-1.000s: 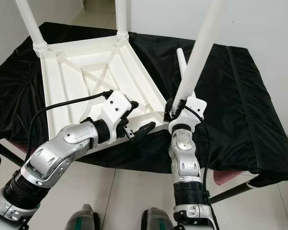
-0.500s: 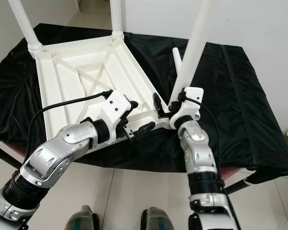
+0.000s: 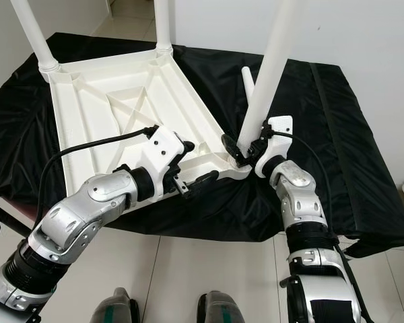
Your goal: Building children table
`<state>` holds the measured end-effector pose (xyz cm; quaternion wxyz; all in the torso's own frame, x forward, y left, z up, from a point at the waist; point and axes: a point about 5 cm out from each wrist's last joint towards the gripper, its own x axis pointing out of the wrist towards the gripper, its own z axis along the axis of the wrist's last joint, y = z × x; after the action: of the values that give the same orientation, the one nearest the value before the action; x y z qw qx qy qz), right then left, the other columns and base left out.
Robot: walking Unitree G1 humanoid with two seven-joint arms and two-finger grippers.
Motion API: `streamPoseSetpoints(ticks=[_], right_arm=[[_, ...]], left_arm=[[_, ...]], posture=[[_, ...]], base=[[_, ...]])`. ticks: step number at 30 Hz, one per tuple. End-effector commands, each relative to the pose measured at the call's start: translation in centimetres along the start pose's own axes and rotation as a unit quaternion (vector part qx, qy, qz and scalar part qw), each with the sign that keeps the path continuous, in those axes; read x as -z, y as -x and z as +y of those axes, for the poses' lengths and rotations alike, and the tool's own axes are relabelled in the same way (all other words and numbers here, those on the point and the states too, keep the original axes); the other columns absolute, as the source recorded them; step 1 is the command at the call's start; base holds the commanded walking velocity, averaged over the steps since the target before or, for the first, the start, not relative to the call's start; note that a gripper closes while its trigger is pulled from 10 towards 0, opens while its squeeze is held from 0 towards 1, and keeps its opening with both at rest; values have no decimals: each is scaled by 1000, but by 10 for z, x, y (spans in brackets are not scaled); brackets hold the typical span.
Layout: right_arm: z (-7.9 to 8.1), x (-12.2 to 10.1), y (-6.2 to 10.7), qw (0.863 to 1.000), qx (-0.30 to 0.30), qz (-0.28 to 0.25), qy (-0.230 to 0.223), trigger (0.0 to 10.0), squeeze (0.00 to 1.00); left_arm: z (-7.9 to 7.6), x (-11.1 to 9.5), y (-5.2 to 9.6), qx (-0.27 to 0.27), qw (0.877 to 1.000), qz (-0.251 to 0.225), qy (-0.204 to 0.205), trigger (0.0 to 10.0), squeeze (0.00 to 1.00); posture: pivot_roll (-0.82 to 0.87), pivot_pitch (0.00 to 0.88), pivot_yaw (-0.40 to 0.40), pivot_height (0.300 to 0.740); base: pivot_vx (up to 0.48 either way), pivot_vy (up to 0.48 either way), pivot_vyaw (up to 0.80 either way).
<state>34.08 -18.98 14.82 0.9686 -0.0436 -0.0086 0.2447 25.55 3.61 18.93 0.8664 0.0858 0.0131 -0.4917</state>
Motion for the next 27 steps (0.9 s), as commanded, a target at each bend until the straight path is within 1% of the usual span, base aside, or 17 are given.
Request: streamPoseSetpoints(ticks=[1, 6, 9, 10, 12, 13, 17, 19, 25, 26, 27], right_arm=[[-1, 1, 0, 1000, -7, 0, -2, 0, 0], [-1, 4, 0, 1000, -22, 0, -1, 0, 0], [-1, 5, 1, 1000, -18, -1, -4, 0, 0], [-1, 5, 1, 1000, -12, -2, -4, 1451, 0], [-1, 5, 1, 1000, -3, -1, -4, 1451, 0], [-1, 6, 0, 1000, 12, 0, -8, 10000, 0], [1, 6, -2, 999, 35, 0, -12, 10000, 0], [8, 4, -5, 998, 57, -10, -20, 10000, 0], [14, 1, -7, 995, 92, -24, -37, 10000, 0], [15, 1, -8, 990, 127, -30, -56, 10000, 0], [16, 0, -8, 987, 146, -34, -66, 10000, 0]], left_arm=[[-4, -1, 2, 28, 1000, -1, 1, 10000, 0], [-4, -2, 2, 29, 1000, -1, 1, 10000, 0], [-4, -2, 2, 30, 1000, -1, 1, 10000, 0], [-4, -2, 2, 30, 1000, -1, 1, 10000, 0], [-4, -2, 2, 30, 1000, -1, 1, 10000, 0], [-4, -2, 2, 31, 1000, -1, 1, 10000, 0], [-4, -2, 2, 31, 1000, -1, 0, 10000, 0], [-4, -3, 2, 31, 1000, -2, 1, 10000, 0], [-4, -3, 2, 31, 1000, -3, 1, 10000, 0], [-4, -2, 2, 31, 1000, -3, 1, 10000, 0], [-4, -2, 2, 32, 999, -3, 2, 10000, 0]], posture=[[-36, 35, -29, 740], [-39, 34, -25, 740], [-41, 34, -25, 740], [-41, 34, -25, 740], [-41, 37, -25, 740], [-42, 37, -27, 740], [-43, 36, -29, 740], [-45, 37, -30, 740], [-45, 37, -29, 740], [-45, 38, -27, 740], [-45, 38, -27, 740]], base=[[0, 0, 0], [0, 0, 0], [0, 0, 0], [0, 0, 0], [0, 0, 0], [0, 0, 0], [0, 0, 0], [0, 0, 0], [0, 0, 0], [0, 0, 0], [0, 0, 0]])
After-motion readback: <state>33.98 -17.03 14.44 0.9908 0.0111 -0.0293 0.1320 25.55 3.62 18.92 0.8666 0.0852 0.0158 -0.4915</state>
